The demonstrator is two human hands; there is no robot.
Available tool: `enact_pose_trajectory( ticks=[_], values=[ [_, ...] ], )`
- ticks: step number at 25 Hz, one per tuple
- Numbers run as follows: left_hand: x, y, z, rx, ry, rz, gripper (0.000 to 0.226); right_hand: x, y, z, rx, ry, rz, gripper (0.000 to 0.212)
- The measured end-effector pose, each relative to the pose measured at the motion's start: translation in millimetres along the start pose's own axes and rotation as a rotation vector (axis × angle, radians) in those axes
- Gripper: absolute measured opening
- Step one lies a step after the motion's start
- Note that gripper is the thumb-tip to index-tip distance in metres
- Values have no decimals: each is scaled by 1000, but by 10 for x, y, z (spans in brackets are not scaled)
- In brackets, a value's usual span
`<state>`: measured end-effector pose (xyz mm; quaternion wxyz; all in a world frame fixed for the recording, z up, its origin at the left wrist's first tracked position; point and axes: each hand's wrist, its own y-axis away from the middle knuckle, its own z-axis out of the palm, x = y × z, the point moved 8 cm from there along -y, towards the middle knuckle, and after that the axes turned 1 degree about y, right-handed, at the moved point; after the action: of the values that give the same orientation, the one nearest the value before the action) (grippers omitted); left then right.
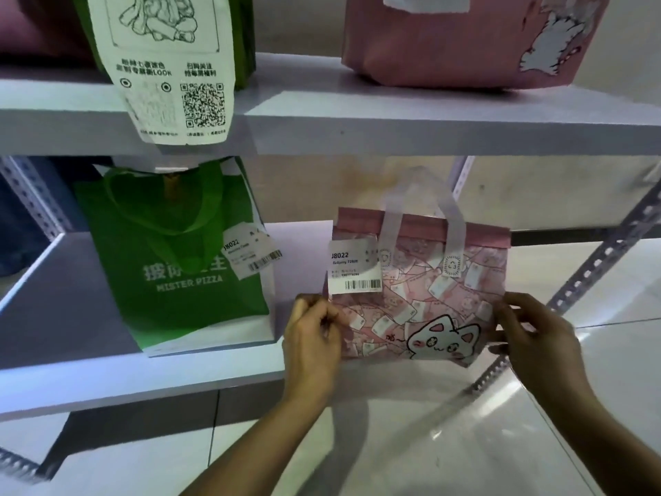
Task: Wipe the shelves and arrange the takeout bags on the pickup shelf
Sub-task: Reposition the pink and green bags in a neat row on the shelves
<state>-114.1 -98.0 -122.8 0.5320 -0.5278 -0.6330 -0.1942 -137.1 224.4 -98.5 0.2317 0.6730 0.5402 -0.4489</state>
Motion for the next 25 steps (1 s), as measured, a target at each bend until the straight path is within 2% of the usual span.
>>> enact_pose_trajectory(
  ticks=[3, 7, 11, 16, 17, 19, 21, 23, 25],
  values=[
    [-50, -30, 44, 33, 15, 1, 39, 54, -189, 214, 10, -16, 24, 12],
    [-82, -118, 122, 38, 0, -4, 24, 106, -403, 498, 1, -6, 75, 31],
    [-89, -179, 210, -57, -46, 6, 20, 163, -379, 708, 6, -128, 90, 39],
    [-115, -178, 200, -204, -122, 0, 27, 193, -407, 816, -57, -137, 40, 45],
    [-120, -128, 116, -172, -221, 53, 29, 209, -418, 826, -63, -112, 40, 46],
    [-100, 7, -36, -119, -567, 268, 36, 268, -426, 853, -68, -91, 62, 46],
    [-222, 116, -75, -202, -983, 392, 51, 363, -430, 872, -57, -136, 114, 41],
    [-440, 148, -102, -350, -1245, 406, 62, 471, -441, 868, -30, -161, 162, 36],
    [-591, 88, -183, -455, -1365, 350, 67, 540, -436, 876, -19, -180, 190, 34]
  ],
)
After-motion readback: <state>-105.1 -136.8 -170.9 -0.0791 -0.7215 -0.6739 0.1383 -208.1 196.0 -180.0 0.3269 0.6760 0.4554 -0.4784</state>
